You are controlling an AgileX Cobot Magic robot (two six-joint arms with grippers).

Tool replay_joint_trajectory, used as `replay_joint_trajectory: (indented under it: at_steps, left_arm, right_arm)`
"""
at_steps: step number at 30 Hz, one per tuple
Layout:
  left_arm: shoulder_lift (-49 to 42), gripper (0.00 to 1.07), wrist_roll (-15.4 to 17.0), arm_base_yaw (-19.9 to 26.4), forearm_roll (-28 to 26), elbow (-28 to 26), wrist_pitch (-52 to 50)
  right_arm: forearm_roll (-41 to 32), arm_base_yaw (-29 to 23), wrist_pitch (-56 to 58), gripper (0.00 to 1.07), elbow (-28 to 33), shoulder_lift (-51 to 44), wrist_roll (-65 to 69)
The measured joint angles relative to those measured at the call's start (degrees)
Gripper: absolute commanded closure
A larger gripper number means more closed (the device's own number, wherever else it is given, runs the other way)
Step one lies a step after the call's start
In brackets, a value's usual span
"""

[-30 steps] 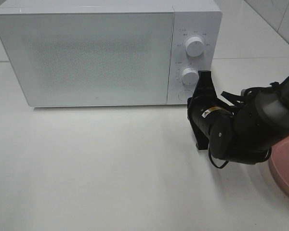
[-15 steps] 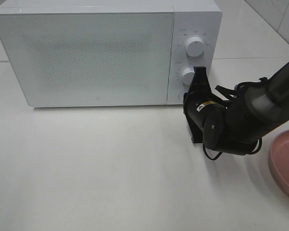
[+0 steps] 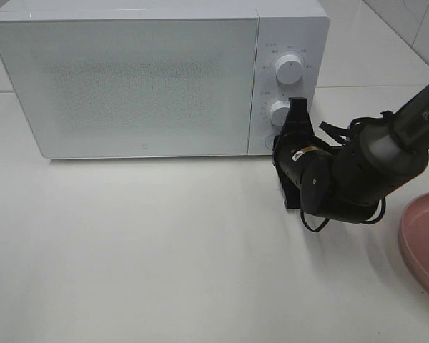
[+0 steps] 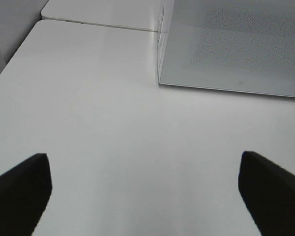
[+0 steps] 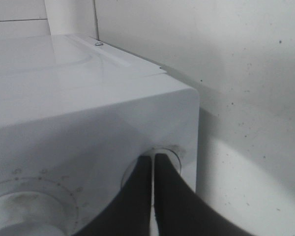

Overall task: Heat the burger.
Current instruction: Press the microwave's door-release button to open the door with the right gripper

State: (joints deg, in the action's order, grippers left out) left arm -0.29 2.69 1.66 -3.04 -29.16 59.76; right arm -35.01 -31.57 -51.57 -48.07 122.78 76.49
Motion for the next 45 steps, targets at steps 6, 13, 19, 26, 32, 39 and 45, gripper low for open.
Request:
replay_joint_trajectory:
  at_steps: [6, 13, 19, 26, 32, 39, 45]
  left_arm:
    - [0.0, 0.09, 0.0, 0.0, 0.0, 0.0, 0.0]
    - [0.0, 0.09, 0.0, 0.0, 0.0, 0.0, 0.0]
    - [0.0, 0.09, 0.0, 0.0, 0.0, 0.0, 0.0]
    - [0.0, 0.09, 0.0, 0.0, 0.0, 0.0, 0.0]
    - [0.0, 0.09, 0.0, 0.0, 0.0, 0.0, 0.0]
    - [0.0, 0.09, 0.0, 0.0, 0.0, 0.0, 0.0]
    - [0.0, 0.09, 0.0, 0.0, 0.0, 0.0, 0.0]
  right_arm:
    - [3.3, 0.1, 1.1, 1.07, -0.2, 0.0, 4.3]
    - [3.3, 0.1, 1.1, 1.07, -0.2, 0.0, 4.5]
    - [2.3, 0.1, -0.2, 1.07, -0.2, 0.0, 4.5]
    - [1.7, 0.1, 0.3, 1.07, -1.3, 0.2, 4.4]
    - [-0.9, -0.3, 0.6, 1.07, -2.1, 0.5, 0.8]
    - [-4.0, -0.8, 0.0, 1.07, -3.9, 1.4, -1.6]
    - [-5.9, -1.0, -0.2, 1.07, -6.0, 3.3, -4.2]
